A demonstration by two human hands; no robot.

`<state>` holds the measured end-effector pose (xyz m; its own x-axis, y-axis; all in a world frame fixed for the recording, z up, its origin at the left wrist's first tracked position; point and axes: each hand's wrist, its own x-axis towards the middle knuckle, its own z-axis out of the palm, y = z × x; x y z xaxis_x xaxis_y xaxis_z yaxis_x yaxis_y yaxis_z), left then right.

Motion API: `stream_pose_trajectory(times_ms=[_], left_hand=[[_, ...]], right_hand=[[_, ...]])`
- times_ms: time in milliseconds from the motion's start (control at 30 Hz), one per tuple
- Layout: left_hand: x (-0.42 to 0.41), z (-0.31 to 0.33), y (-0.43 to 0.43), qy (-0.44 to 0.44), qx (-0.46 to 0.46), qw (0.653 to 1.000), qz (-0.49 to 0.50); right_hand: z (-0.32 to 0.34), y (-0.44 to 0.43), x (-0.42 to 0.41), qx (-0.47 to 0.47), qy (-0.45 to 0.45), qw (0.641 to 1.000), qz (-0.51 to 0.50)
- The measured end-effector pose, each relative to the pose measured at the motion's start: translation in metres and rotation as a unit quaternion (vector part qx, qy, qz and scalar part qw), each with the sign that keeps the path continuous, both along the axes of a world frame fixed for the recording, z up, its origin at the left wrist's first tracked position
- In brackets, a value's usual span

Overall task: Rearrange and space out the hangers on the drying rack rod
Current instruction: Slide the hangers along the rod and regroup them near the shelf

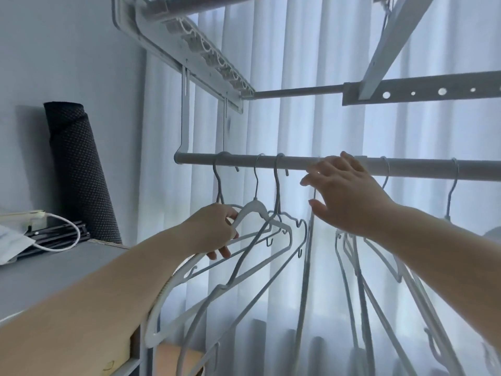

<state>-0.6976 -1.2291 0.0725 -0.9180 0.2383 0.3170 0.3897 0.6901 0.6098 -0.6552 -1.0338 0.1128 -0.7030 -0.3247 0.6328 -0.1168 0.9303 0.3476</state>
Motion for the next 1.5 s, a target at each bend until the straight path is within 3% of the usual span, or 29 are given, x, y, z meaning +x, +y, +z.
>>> stream_pose_trajectory(times_ms=[267,400,533,633,767,867,967,1100,1500], left_hand=[[-0.001,0.001,-0.011,0.022,-0.064,0.998,-0.005],[0.005,0.016,-0.038,0.127,-0.098,0.987,0.03],[-0.013,0.027,-0.081,0.261,-0.023,0.955,0.136],[-0.037,0.032,-0.107,0.292,0.018,0.943,0.157],[-0.056,0.037,-0.11,0.318,-0.006,0.943,0.101],[-0.058,0.044,-0.087,0.378,-0.068,0.923,0.015],[-0.06,0.057,-0.056,0.366,-0.14,0.919,-0.031],[-0.072,0.065,-0.037,0.366,-0.183,0.912,-0.04],[-0.107,0.06,-0.103,0.37,-0.112,0.922,-0.029]], right_hand=[[0.001,-0.008,0.0,0.005,-0.002,1.0,-0.031],[0.008,-0.016,0.004,-0.022,0.021,0.999,-0.013],[0.02,-0.032,0.004,-0.055,0.062,0.996,0.015],[0.026,-0.048,-0.004,-0.065,0.063,0.995,0.03],[0.031,-0.065,-0.021,-0.072,0.038,0.997,-0.005],[0.033,-0.071,-0.034,-0.088,0.004,0.994,-0.06],[0.032,-0.077,-0.041,-0.111,-0.026,0.991,-0.072],[0.026,-0.08,-0.047,-0.123,-0.002,0.989,-0.081],[0.016,-0.086,-0.054,-0.124,0.042,0.985,-0.108]])
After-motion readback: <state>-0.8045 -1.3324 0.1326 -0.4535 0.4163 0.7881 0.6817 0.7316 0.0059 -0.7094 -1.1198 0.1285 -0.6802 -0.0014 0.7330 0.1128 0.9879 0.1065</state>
